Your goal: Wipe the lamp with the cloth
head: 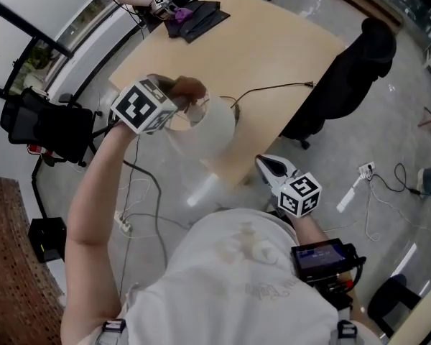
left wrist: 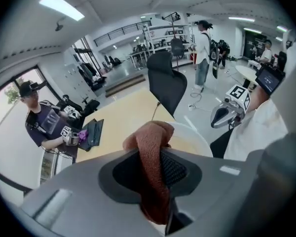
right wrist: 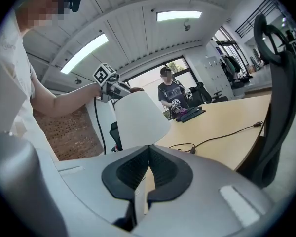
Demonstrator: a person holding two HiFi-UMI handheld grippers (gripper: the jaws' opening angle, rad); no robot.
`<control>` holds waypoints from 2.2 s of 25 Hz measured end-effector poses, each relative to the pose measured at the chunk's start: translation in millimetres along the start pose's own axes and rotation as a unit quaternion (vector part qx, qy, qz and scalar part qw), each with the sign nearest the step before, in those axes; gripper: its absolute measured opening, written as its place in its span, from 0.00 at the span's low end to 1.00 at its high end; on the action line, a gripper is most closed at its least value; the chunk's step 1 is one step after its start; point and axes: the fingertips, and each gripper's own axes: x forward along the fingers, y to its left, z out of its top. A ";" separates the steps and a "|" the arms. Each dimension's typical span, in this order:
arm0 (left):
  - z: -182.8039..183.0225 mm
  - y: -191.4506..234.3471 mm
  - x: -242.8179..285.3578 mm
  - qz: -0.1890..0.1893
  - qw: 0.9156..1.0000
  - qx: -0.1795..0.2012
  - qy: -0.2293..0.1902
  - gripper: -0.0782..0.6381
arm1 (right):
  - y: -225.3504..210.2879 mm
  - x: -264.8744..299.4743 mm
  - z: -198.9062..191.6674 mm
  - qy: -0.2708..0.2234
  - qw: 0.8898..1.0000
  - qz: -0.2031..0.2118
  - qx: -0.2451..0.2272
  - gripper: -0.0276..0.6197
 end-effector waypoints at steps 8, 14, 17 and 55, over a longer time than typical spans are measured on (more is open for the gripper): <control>-22.2 -48.1 15.9 -0.178 0.976 0.011 0.121 0.24 | -14.8 -12.0 -10.3 -0.002 1.000 -0.008 0.011 0.06; -56.5 -40.2 -1.3 -0.194 0.956 0.021 0.219 0.25 | -18.4 -15.2 -7.8 -0.004 1.000 -0.006 0.010 0.06; -61.4 -19.8 5.1 -0.122 0.961 0.032 0.245 0.25 | -18.5 -14.0 -5.4 -0.004 1.000 0.000 0.007 0.06; -89.2 -115.5 -163.8 0.178 0.866 -0.241 -0.400 0.25 | 56.2 -15.7 71.4 -0.055 0.993 0.046 -0.094 0.06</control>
